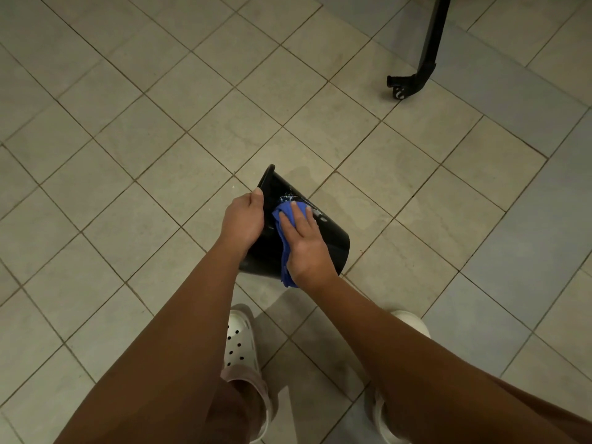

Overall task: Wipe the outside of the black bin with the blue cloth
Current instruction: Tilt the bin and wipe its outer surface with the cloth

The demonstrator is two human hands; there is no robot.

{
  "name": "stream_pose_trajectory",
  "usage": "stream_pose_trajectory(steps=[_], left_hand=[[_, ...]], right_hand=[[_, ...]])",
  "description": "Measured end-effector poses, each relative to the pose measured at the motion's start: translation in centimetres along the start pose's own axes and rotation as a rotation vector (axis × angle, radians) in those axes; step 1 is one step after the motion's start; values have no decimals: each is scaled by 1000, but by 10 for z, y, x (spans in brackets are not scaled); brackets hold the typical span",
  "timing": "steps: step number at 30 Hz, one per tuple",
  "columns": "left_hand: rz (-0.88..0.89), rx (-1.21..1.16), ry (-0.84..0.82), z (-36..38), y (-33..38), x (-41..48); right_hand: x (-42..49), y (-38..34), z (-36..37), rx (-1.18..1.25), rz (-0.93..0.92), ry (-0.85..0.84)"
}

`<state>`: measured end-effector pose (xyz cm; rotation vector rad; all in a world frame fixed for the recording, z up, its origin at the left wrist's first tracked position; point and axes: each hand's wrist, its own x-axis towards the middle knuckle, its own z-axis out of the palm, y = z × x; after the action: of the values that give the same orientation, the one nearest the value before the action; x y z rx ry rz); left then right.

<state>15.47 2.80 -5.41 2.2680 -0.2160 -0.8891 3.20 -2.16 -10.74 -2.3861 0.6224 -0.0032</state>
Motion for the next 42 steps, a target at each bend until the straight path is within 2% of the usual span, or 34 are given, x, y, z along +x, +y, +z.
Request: stream_pose_trajectory(steps=[3, 7, 13, 15, 21, 27, 33, 37, 39, 42], left_hand=[[-21, -22, 7, -2, -2, 1], [0, -35, -9, 0, 0, -1], [8, -21, -18, 3, 2, -4], [12, -4, -19, 3, 2, -4], [15, -13, -12, 2, -1, -4], [82, -34, -70, 3, -3, -6], [-67, -184, -248, -8, -5, -3], [-136, -304, -276, -4, 2, -6], [-135, -285, -301, -2, 4, -5], [-136, -224, -234, -2, 3, -2]], right_hand=[[-5, 0, 6, -8, -106, 15], [7, -2, -2, -45, -157, -22], [16, -1, -15, -29, 153, -89], [9, -3, -12, -50, 182, -87], [5, -14, -7, -77, 2, -59], [22, -16, -19, -45, 66, -49], [10, -12, -9, -92, -19, 24], [0, -2, -2, -92, -138, 100], [-4, 1, 0, -88, -184, 89], [-9, 7, 2, -87, -241, 99]])
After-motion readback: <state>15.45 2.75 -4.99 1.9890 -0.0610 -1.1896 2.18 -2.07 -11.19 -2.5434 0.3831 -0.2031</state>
